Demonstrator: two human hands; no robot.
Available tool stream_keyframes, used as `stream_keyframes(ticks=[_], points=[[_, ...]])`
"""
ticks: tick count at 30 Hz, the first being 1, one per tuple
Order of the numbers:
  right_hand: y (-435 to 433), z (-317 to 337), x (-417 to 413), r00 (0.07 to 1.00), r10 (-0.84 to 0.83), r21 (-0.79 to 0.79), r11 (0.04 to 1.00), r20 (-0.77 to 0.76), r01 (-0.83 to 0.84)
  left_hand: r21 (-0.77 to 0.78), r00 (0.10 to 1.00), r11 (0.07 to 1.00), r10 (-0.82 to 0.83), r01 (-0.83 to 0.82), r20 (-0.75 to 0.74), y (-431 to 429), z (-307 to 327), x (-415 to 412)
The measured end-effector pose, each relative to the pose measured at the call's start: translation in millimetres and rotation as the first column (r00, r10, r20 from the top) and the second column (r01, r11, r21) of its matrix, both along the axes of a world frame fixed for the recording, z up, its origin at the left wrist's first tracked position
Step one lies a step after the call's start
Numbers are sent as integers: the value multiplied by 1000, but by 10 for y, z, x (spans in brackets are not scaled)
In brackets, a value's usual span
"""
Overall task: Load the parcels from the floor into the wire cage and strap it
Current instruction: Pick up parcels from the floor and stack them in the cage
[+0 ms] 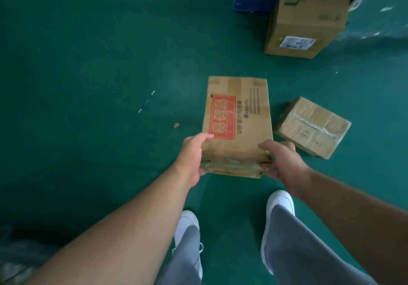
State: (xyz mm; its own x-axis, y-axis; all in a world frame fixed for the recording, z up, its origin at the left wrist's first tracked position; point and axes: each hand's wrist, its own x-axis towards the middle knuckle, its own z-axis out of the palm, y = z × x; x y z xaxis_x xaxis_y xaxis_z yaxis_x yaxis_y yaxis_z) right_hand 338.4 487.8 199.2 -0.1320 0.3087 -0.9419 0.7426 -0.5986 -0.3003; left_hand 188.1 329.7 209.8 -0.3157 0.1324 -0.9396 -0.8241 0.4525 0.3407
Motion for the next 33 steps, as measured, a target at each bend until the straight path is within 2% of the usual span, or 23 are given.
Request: stream_keyframes(ticks=[5, 10, 15, 18, 20, 24, 29, 33], points=[[-52, 1207, 467, 996, 91, -44, 995, -3, -91, -8, 996, 997, 80, -80, 35, -115, 1229, 367], [-103, 2611, 699, 959, 282, -115, 952, -17, -282, -73, 981, 979, 190, -192, -34, -381, 2701, 740], [-209, 3820, 487, 873, 470, -54, 876, -133, -480, 33, 959, 958, 283, -284, 30, -757, 4204, 1075], [-394, 4346, 319, 817, 546, -40, 826, -185, -562, 71, 913, 917, 398, -393, -85, -1084, 4899, 1351], [-604, 4661, 255, 780, 585, -43, 793, -222, -607, 98, 858, 874, 485, -475, -168, -1347, 5231, 1536], [-1269, 5122, 372, 703, 657, -58, 718, -273, -694, 130, 699, 726, 686, -675, -204, -2020, 5714, 1983], [-2380, 5590, 898, 515, 770, -22, 548, -376, -836, 86, 468, 532, 801, -842, -373, -3055, 5953, 3051], [-3303, 5743, 1567, 366, 827, -24, 395, -426, -919, 154, 249, 325, 892, -933, -376, -3799, 6088, 4196]])
